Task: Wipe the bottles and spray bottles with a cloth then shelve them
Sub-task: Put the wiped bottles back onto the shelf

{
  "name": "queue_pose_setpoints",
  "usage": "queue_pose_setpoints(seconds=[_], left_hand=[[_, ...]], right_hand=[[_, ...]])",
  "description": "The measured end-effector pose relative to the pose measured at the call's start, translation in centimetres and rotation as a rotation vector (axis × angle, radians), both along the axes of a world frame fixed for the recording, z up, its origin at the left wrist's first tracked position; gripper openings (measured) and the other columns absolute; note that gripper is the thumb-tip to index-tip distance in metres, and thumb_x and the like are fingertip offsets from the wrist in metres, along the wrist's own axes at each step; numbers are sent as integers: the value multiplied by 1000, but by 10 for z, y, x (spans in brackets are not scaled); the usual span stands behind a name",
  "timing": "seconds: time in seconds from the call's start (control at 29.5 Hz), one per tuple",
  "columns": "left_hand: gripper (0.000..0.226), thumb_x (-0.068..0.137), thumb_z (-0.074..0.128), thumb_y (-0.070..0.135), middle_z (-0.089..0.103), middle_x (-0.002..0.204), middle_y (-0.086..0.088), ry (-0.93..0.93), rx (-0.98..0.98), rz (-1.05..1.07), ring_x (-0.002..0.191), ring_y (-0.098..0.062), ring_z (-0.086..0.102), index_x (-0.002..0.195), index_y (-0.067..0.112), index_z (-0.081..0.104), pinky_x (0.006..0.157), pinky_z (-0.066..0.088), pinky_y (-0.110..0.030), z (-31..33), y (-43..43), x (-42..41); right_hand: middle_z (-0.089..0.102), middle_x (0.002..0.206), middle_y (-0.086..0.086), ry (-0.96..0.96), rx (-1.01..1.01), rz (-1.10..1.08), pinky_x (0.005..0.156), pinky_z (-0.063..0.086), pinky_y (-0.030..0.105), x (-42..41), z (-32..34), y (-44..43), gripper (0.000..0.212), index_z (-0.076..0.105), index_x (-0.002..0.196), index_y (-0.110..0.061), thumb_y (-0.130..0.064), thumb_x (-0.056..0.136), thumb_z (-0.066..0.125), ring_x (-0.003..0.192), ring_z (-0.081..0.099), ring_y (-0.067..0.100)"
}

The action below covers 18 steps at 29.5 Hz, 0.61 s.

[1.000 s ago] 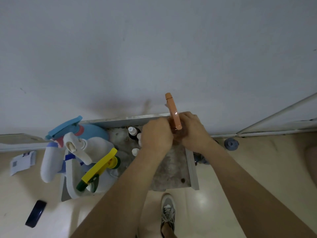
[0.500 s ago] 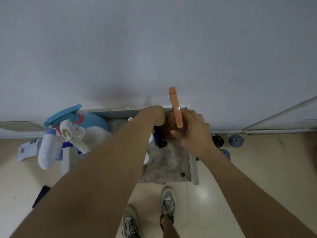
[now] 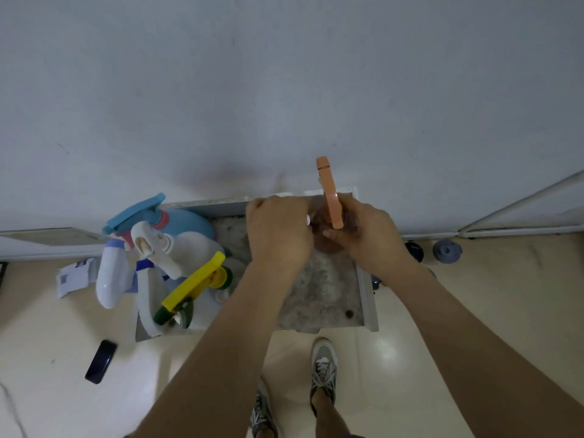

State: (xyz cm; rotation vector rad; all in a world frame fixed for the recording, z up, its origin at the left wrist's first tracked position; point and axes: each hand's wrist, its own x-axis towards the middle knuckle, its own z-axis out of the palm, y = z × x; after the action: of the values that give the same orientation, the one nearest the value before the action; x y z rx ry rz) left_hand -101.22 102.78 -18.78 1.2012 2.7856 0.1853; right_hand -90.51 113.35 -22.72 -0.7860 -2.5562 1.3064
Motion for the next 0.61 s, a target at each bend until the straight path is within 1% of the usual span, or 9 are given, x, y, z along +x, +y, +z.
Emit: queue_pose_setpoints(seconds=[0.03,0.1,0.17,0.24,0.3,0.41,0.47,0.54,0.61], left_hand=[[33,80,59,16,38,59,5,45,29,-18,74,-25,53,58,24,36,71,29,-34,2,-8,10],[40,67,70,11,48,53,3,47,59,-60,67,-28,55,55,26,35,69,38,-37,3,-22,30],[39,49,79,5,55,49,2,-1,77,-122,60,-26,56,48,25,46,64,43,-33,-1,-33,45],[33,40,82,5,54,46,3,-28,38,-179,57,-23,56,45,20,53,60,44,-29,-11,-41,53],[27,40,83,9,56,48,4,-30,2,-221,61,-23,58,47,19,59,61,45,-28,-19,-46,56],[25,42,87,12,62,55,5,-22,-47,-257,67,-22,60,56,19,68,63,49,-30,-24,-50,57],[26,41,87,12,61,55,4,-8,-63,-271,66,-23,60,55,18,66,63,49,-30,-23,-53,57],[27,39,86,12,60,54,3,5,-92,-282,66,-24,60,52,18,63,61,47,-30,-22,-56,55],[24,39,81,11,61,56,2,22,-120,-293,68,-26,62,52,17,62,60,47,-31,-21,-59,52]], right_hand=[[68,95,-5,-23,30,-3,79,51,35,0,3,-1,39,62,119,-22,-22,82,75,94,64,23],[71,99,2,-60,37,-18,82,51,41,2,5,-4,39,62,120,-21,-21,83,75,95,64,28],[71,104,5,-74,23,-27,85,50,39,4,7,-5,42,61,122,-21,-21,83,75,99,64,28],[71,105,5,-87,27,-25,83,47,34,7,8,-7,43,62,123,-20,-22,83,76,100,63,27],[70,103,0,-74,9,-17,81,46,32,8,8,-13,42,62,122,-20,-22,82,77,99,63,23],[62,90,-13,-37,5,-52,73,39,23,11,3,-30,39,63,119,-20,-22,82,76,87,57,12],[64,87,-9,-17,58,-116,67,39,27,9,-2,-41,32,63,112,-23,-25,83,75,82,57,15],[61,80,-10,5,90,-196,61,37,25,3,-4,-47,21,60,99,-27,-24,83,74,80,59,19],[62,79,-6,8,80,-265,61,34,25,-5,0,-47,18,60,97,-23,-20,85,73,82,60,22]])
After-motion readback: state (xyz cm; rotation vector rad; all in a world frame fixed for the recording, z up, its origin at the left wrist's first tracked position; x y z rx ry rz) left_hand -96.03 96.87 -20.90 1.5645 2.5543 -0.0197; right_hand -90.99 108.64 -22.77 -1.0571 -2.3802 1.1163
